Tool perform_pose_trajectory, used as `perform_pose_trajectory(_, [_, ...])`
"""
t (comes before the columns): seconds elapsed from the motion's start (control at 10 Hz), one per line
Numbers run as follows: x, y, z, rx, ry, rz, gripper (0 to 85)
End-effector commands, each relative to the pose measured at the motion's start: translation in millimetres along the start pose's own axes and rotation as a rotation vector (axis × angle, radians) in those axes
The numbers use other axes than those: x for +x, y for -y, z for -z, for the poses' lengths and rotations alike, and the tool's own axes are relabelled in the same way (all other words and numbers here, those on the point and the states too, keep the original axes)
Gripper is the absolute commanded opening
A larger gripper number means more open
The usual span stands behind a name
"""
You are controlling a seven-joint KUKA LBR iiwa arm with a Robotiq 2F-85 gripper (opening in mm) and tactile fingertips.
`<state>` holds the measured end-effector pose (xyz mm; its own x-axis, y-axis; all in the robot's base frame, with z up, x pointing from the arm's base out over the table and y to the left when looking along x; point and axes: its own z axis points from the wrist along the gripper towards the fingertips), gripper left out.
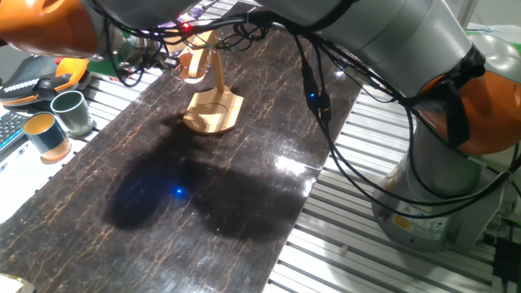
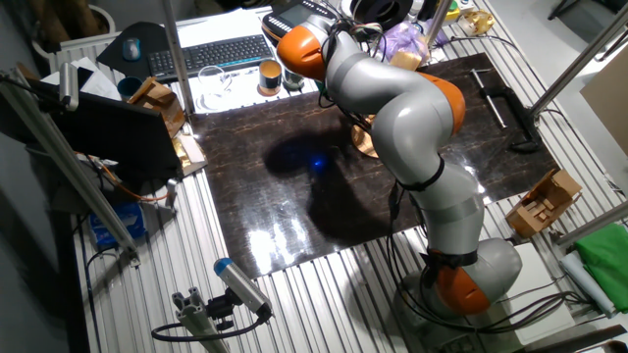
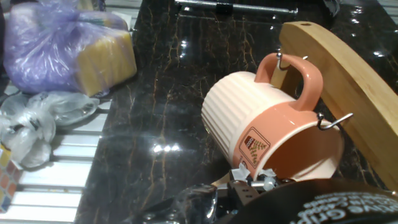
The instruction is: Take the cup off the cup rack
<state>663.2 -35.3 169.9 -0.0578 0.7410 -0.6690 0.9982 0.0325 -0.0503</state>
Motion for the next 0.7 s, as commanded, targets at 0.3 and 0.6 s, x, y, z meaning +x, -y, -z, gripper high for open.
perform_pose_trajectory(0.3, [-4.6, -2.5, 4.9, 0.017, -0.018, -0.014, 1.0])
perform_pose_trajectory(0.6, [-6.2, -4.8, 5.8, 0.016, -0.018, -0.01, 1.0])
